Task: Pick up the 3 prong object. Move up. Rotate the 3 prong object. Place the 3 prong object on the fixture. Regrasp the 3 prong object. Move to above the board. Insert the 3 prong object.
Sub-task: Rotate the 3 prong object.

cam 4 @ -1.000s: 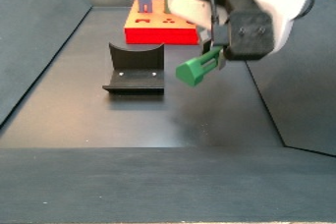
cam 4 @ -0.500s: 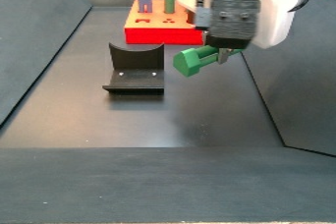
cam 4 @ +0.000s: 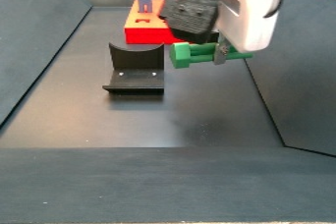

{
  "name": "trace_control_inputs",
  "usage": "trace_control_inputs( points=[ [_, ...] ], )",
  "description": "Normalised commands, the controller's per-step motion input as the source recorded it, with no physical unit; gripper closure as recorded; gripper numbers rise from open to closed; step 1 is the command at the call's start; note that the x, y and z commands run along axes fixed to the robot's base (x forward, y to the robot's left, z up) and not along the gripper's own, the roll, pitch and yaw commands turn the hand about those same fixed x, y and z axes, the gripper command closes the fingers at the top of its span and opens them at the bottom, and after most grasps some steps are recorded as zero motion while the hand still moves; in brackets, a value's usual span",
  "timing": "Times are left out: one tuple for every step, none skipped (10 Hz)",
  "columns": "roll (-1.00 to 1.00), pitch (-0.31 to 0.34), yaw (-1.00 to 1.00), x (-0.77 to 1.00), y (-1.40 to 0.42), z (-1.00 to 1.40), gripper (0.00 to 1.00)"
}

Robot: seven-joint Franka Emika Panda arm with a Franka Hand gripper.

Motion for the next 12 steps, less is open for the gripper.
trace_control_inputs(
  points=[
    [-0.01, -0.006, -1.0, 0.02, 0.02, -0.01, 1.0],
    [-0.01, -0.006, -1.0, 0.02, 0.02, -0.01, 1.0],
    [-0.01, -0.007, -1.0, 0.02, 0.02, -0.01, 1.0],
    [-0.01, -0.007, -1.0, 0.02, 0.02, -0.01, 1.0],
    [-0.01, -0.007, -1.0, 0.02, 0.02, -0.01, 1.0],
    [-0.01, -0.008, -1.0, 0.02, 0.02, -0.01, 1.0],
    [-0.01, -0.008, -1.0, 0.02, 0.02, -0.01, 1.0],
    [-0.01, -0.008, -1.0, 0.02, 0.02, -0.01, 1.0],
    [-0.01, -0.008, -1.0, 0.02, 0.02, -0.01, 1.0],
    [-0.01, -0.009, -1.0, 0.02, 0.02, -0.01, 1.0],
    [-0.01, -0.01, -1.0, 0.02, 0.02, -0.01, 1.0],
    [-0.02, -0.01, -1.0, 0.02, 0.02, -0.01, 1.0]
  ],
)
